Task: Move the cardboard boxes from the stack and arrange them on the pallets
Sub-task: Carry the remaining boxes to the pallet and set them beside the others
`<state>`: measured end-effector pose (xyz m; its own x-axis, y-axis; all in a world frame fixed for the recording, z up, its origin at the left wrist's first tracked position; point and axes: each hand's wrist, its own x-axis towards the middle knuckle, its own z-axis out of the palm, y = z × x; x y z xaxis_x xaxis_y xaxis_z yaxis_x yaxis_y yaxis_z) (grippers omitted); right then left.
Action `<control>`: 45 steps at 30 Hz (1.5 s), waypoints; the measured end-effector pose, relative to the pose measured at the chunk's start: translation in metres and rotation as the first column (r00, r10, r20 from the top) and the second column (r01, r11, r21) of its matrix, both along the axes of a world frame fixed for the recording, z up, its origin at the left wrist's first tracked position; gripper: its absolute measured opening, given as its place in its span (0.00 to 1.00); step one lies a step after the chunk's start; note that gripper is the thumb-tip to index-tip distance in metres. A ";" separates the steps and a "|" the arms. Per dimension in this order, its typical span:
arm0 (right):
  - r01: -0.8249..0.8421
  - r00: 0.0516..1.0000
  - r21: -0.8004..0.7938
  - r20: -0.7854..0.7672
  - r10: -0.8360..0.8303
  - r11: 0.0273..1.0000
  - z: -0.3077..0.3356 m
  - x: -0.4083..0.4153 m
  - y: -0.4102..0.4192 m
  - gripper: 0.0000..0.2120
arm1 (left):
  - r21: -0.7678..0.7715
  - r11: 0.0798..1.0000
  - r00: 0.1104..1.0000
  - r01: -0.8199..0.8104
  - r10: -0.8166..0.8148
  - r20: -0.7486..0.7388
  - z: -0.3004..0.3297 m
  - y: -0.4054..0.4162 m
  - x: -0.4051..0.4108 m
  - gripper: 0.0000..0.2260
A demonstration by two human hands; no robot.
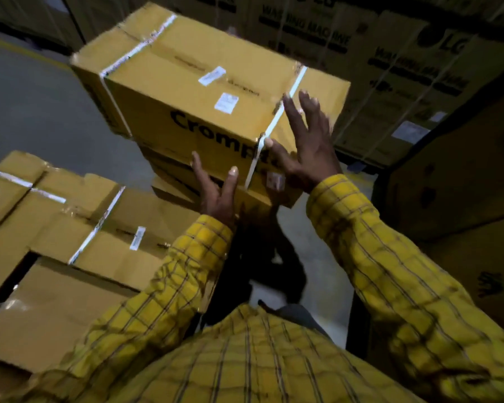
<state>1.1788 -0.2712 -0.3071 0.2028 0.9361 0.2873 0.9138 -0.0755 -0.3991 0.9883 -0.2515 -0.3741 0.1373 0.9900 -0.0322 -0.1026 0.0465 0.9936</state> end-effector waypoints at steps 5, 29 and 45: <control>-0.024 0.998 -0.050 0.057 0.027 0.998 0.008 0.022 0.056 0.39 | -0.046 0.995 0.995 -0.091 0.093 0.032 0.011 0.044 0.019 0.43; -0.356 0.892 -0.466 0.090 0.444 0.810 -0.019 0.128 0.344 0.41 | -0.216 0.727 0.757 -0.652 0.643 -0.116 0.003 0.163 0.091 0.40; -0.409 0.887 -0.337 0.071 0.456 0.848 0.028 0.088 0.343 0.39 | -0.222 0.654 0.670 -0.723 0.742 0.003 0.021 0.135 0.079 0.49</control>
<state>1.2668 0.0720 -0.2790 -0.2639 0.9641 -0.0310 0.9269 0.2445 -0.2849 1.0672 -0.1169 -0.3533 -0.6189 0.7444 -0.2508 -0.2683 0.0998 0.9582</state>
